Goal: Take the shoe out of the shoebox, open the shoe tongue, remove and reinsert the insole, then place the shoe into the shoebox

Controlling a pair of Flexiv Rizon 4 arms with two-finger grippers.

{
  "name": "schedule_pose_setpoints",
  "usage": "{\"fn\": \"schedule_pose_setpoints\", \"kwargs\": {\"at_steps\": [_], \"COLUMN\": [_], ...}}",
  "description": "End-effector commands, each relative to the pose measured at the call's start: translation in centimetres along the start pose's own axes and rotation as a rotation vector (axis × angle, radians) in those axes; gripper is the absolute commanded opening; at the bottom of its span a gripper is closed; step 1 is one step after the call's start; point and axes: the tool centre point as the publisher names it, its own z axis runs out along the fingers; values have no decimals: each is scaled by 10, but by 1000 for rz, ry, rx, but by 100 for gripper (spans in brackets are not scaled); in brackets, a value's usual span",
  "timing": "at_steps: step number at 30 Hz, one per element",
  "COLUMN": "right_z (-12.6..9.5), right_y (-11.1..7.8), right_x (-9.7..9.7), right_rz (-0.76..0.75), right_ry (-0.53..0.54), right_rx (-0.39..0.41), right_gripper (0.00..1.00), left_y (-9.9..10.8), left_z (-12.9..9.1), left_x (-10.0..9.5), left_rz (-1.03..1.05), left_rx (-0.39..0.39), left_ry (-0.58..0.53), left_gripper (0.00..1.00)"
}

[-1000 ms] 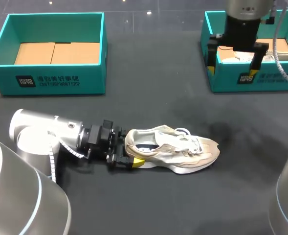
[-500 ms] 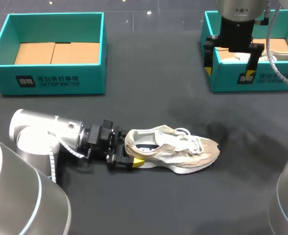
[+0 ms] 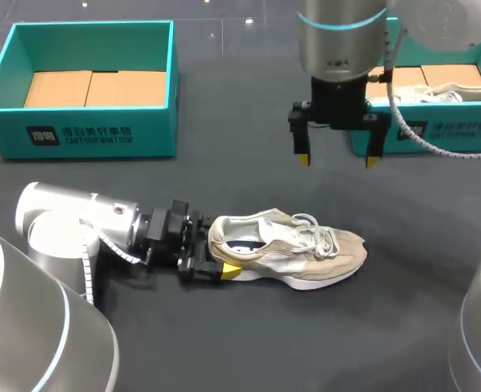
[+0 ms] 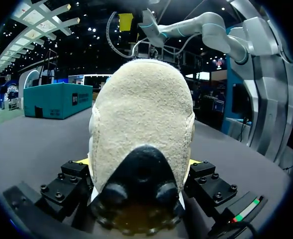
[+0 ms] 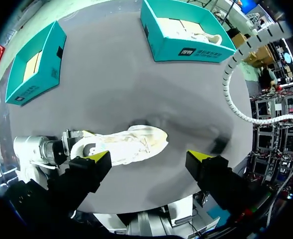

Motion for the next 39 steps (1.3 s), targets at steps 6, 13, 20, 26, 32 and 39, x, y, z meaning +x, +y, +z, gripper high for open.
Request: {"fn": "schedule_pose_setpoints", "kwargs": {"at_steps": [6,13,20,26,32,39], "right_z": [23,23,25,47,59,77], "right_y": [-33,-33,-33,-48,-57,-59], "right_x": [61,61,66,98,110,114], "right_rz": [16,16,-22,-145,-159,-165], "right_ry": [-18,-18,-39,-102,-148,-167], "right_rx": [59,59,62,37,55,80], "right_gripper": [100,100,100,100,100,100], "left_y": [0,0,0,0,0,0], "left_z": [1,1,1,1,1,1], "left_x": [2,2,2,2,2,2], "left_rz": [-1,-1,-1,-1,-1,-1], "left_rx": [-3,-3,-3,-3,-3,-3], "left_ry": [-1,-1,-1,-1,-1,-1], "left_gripper": [0,0,0,0,0,0]}}
